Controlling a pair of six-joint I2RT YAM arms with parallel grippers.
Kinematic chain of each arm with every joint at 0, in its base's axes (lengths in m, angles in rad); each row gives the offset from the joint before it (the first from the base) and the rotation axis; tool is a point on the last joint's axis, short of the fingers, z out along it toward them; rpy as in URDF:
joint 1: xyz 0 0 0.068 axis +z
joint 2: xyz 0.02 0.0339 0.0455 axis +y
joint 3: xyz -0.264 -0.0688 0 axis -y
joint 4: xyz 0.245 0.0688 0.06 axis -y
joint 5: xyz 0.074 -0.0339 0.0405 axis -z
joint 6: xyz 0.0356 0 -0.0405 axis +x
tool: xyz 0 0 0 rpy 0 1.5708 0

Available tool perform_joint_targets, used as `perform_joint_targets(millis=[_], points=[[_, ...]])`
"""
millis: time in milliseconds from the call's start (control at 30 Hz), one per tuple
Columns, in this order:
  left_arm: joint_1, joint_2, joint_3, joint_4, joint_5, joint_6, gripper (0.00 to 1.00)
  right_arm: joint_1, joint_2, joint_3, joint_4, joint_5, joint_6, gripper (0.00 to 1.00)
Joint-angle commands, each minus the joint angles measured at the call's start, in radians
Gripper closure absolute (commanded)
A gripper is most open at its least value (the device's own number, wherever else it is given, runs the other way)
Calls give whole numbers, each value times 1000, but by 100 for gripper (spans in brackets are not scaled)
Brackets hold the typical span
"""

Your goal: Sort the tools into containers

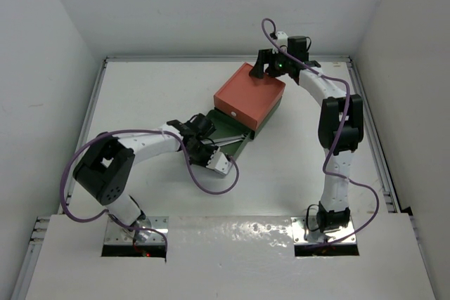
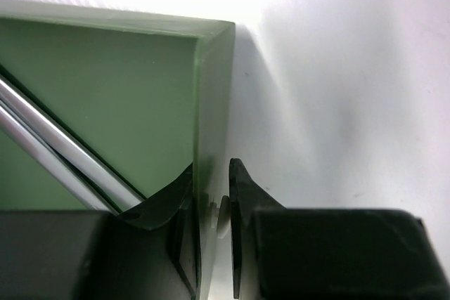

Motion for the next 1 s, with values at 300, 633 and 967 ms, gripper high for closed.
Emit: perform_joint_targets(millis=[300, 633, 967], points=[[-17, -102, -9, 155, 3, 91, 100, 2, -12, -42, -36, 23, -14, 21], [-47, -81, 12, 177, -4, 74, 100, 2, -13, -47, -42, 25, -20, 21], [-47, -27, 35, 231, -28, 17, 100, 2, -19, -51, -42, 25, -25, 21]])
